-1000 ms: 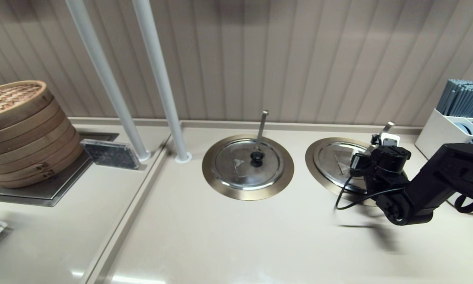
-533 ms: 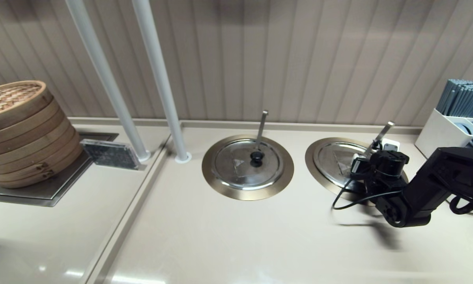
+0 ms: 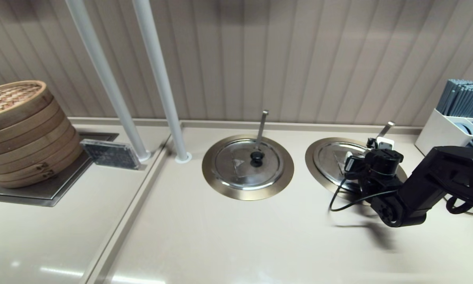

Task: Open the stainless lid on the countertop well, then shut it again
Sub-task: Open the lid

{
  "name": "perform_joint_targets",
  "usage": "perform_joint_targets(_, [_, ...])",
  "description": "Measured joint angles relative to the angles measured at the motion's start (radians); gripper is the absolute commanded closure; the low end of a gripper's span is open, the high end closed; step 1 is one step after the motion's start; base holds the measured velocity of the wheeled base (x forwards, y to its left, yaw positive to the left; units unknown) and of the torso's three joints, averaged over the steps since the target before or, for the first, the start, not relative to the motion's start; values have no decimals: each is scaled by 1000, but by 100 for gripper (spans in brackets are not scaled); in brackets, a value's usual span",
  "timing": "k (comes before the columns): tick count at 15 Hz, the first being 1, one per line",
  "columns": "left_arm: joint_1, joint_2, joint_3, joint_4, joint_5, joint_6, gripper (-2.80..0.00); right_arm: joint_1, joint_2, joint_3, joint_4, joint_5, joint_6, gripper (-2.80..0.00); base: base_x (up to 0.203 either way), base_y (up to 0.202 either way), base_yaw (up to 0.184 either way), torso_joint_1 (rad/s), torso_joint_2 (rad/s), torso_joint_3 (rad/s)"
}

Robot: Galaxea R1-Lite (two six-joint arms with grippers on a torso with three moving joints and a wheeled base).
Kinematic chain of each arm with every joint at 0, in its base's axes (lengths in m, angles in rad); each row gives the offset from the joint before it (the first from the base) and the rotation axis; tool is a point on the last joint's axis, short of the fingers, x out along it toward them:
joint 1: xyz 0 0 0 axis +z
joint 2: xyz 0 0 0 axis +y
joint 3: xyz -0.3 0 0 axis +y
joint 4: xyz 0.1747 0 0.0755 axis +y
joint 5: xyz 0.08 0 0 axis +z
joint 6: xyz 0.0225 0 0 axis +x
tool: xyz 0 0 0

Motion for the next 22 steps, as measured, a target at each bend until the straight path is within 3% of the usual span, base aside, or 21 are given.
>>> perform_joint_targets(13, [0, 0, 0, 0, 0, 0, 0, -6, 32, -13, -2, 10, 7, -280, 0, 0, 0, 0, 0, 0])
perform_joint_targets(22, [0, 0, 0, -1, 0, 0, 0, 41, 12, -9, -4, 18, 10, -280, 0, 0, 0, 0, 0, 0])
